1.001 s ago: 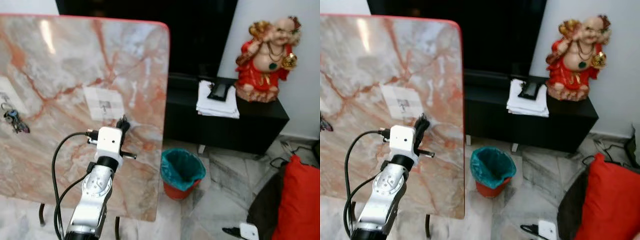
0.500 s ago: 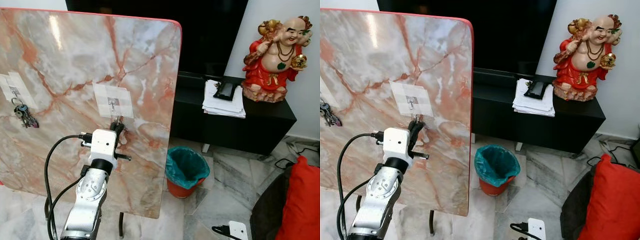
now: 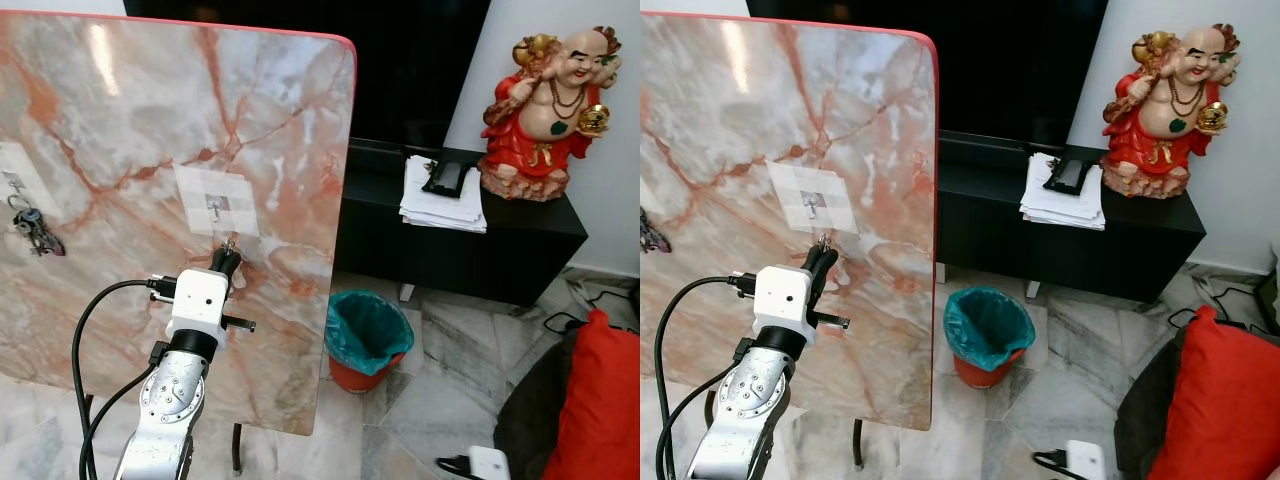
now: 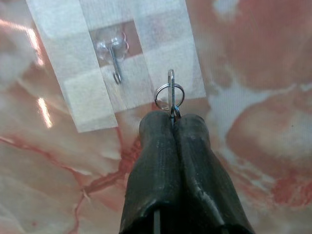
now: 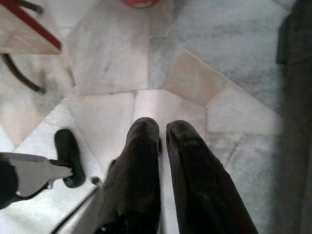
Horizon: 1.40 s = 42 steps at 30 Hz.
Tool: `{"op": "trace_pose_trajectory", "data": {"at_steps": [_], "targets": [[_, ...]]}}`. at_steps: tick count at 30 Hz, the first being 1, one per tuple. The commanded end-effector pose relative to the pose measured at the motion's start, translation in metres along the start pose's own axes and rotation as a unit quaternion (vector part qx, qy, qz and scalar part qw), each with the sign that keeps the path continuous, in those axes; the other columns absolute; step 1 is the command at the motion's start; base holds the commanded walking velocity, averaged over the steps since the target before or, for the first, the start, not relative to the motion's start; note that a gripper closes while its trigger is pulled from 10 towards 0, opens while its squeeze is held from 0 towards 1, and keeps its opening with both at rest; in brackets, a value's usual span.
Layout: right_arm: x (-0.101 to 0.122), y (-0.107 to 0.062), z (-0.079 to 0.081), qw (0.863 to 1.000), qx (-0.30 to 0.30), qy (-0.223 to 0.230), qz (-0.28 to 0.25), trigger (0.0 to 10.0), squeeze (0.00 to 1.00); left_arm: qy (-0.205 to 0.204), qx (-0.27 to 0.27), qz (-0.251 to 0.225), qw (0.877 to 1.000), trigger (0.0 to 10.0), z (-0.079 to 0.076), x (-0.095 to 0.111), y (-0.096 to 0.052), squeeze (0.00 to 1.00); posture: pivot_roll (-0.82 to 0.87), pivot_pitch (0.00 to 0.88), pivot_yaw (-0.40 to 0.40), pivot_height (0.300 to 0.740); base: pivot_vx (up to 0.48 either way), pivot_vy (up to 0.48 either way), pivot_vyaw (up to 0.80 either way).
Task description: Hang keys on a hook
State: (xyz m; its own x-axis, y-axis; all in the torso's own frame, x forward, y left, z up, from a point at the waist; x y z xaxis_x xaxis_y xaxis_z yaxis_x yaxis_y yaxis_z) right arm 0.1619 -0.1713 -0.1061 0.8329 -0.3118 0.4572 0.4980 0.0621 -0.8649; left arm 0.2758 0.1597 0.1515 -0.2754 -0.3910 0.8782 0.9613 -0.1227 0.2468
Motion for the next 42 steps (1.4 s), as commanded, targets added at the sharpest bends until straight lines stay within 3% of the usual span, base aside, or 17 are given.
{"op": "trace_pose_trajectory", "data": {"at_steps": [1,7,11,15,26,37,42], "targets": [[0.005,0.0,-0.006,1.0,-0.012,-0.005,-0.006,10.0,0.0,0.016,0.001,-0.01,1.0,10.0,0.001,0.006,0.002,0.0,-0.01,0.0,-0.084,0.74,0.0,0.0,0.0],[0.005,-0.001,-0.01,1.0,-0.013,-0.007,-0.005,10.0,0.0,0.027,0.019,-0.008,0.999,10.0,0.005,0.008,0.001,0.0,-0.01,0.0,-0.087,0.74,0.0,0.0,0.0],[0.01,-0.006,-0.031,1.0,-0.024,-0.009,-0.007,10.0,0.0,0.036,0.026,-0.003,0.999,10.0,0.008,0.008,0.0,0.0,-0.01,0.0,-0.088,0.74,0.0,0.0,0.0],[0.011,-0.007,-0.036,1.0,-0.028,-0.009,-0.008,10.0,0.0,0.036,0.03,-0.002,0.999,10.0,0.008,0.009,0.0,0.0,-0.01,0.0,-0.085,0.74,0.0,0.0,0.0],[0.003,0.001,0.002,1.0,-0.008,-0.013,-0.003,10.0,0.0,0.042,0.053,0.003,0.998,10.0,0.015,0.01,0.0,0.0,-0.01,0.0,-0.087,0.74,0.0,0.0,0.0],[0.004,0.001,0.0,1.0,-0.01,-0.015,-0.003,10.0,0.0,0.041,0.069,0.005,0.997,10.0,0.019,0.012,0.0,0.0,-0.01,0.0,-0.088,0.74,0.0,0.0,0.0],[0.014,-0.003,-0.021,1.0,-0.02,-0.014,-0.011,10.0,0.0,0.042,0.07,0.004,0.997,10.0,0.021,0.012,0.002,0.0,-0.01,0.0,-0.086,0.74,0.0,0.0,0.0]]}}
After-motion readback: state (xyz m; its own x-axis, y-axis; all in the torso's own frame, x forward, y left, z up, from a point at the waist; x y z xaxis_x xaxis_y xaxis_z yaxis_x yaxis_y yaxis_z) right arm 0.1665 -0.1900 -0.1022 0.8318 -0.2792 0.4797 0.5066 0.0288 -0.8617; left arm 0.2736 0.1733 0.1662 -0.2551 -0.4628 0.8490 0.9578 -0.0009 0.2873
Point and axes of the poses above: a point about 5 cm out from each wrist's last joint towards the gripper, its own y axis pointing out of the wrist towards the gripper, its own x axis along the axis of the wrist's last joint, z = x × y, the point moved 1 cm from there along y, pointing out of the wrist towards the gripper, and after that the axes turned 9 degrees about y, right-handed, at the moved point
